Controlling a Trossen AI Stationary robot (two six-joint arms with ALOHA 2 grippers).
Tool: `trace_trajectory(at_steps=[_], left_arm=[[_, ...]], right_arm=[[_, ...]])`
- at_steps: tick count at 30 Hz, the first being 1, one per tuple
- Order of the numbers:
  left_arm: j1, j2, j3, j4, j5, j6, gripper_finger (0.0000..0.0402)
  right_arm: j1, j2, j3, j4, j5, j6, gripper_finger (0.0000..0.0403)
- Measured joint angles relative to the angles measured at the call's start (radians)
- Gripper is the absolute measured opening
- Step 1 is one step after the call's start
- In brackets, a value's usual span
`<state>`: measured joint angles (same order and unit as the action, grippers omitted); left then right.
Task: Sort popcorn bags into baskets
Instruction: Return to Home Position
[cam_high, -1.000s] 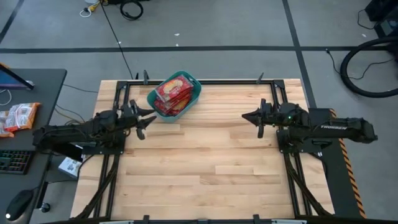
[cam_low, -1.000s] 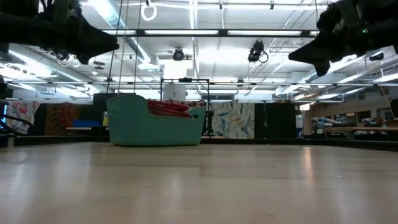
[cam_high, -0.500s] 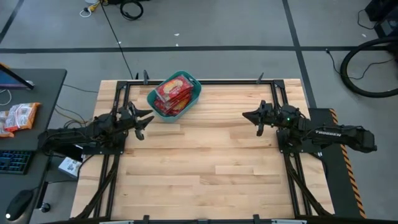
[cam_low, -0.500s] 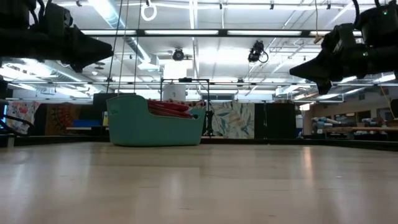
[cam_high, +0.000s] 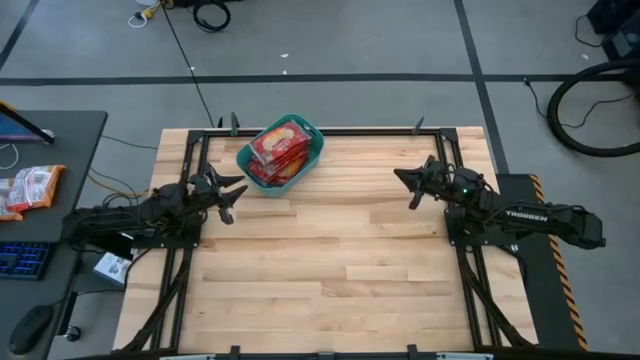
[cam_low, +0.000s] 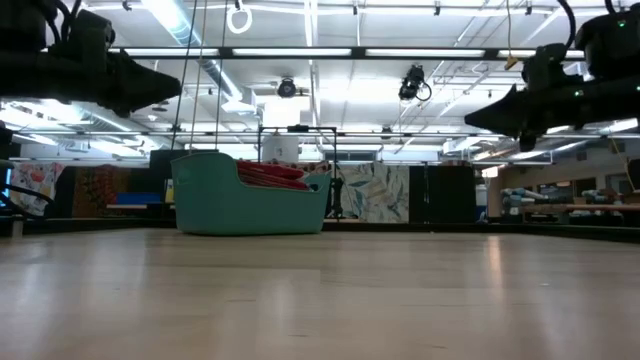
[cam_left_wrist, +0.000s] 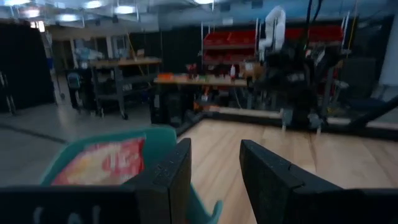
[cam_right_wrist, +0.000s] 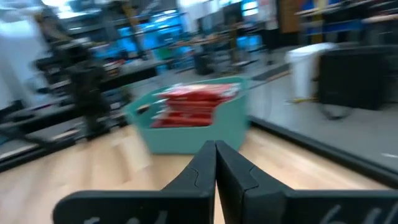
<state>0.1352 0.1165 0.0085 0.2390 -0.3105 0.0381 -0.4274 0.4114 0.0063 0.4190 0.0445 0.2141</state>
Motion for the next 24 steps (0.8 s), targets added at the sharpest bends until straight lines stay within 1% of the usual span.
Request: trace_trajectory(at_steps=[3,5,10,24], left_arm=[[0.0,0.001,0.0,-0.062,-0.001,-0.036,0.0141],[0.0,0.001,0.0,-0.087,-0.001,-0.07,0.0141],[0.0,0.001,-0.001,-0.097,-0.001,-0.161,0.0141],[0.0,0.001,-0.001,-0.094,-0.001,-0.15,0.0141]], right_arm=[[0.0,0.0,0.0,-0.001,0.109,0.0,0.0012],[0.0,0.0,0.0,-0.001,0.146,0.002,0.0012],[0.0,0.0,0.0,-0.001,0.142,-0.005,0.0012],[0.0,0.0,0.0,-0.001,0.138,-0.007,0.0012]])
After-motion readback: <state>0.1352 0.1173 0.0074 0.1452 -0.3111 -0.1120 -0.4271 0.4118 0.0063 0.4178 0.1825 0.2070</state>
